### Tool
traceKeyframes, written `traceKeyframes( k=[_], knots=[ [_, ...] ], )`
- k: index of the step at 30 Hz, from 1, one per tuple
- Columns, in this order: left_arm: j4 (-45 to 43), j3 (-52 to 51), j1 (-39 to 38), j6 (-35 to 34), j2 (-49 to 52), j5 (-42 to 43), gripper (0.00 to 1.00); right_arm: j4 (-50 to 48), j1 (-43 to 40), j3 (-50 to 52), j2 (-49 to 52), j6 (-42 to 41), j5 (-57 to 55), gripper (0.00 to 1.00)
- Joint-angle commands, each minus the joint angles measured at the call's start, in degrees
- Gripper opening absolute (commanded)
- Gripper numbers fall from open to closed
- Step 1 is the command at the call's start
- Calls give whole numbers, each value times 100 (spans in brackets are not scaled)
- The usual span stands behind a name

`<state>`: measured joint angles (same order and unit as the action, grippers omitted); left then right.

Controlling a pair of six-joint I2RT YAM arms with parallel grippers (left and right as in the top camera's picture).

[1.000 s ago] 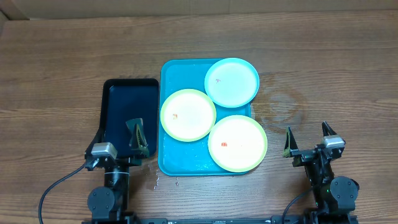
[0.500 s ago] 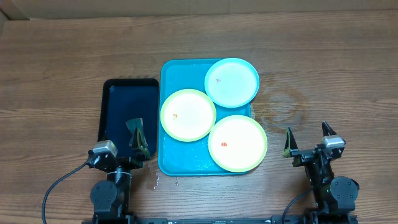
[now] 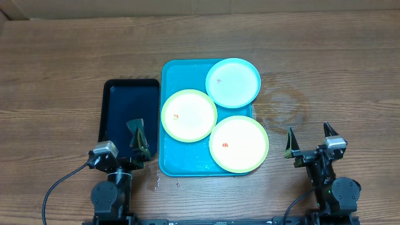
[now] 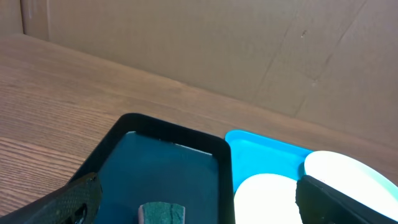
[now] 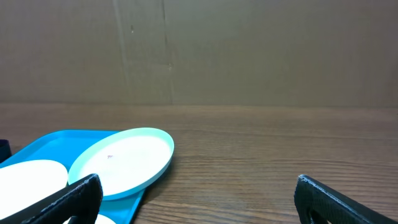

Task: Clean dirty plates on tray and stack at the side
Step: 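Move the left gripper forward over the sponge on the black tray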

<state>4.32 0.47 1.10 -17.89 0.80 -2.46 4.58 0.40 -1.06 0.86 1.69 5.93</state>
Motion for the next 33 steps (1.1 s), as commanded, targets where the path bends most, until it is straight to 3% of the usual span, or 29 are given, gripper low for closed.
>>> traceKeyframes(
  k=[1,33],
  knots=[
    [-22,-17,-17,-55,-31,-94,100,-28,-4,61,-31,7,-33,100],
    [-111,162,-15,-192,-31,-490,100,-28,-4,61,-31,7,-33,100]
  ],
)
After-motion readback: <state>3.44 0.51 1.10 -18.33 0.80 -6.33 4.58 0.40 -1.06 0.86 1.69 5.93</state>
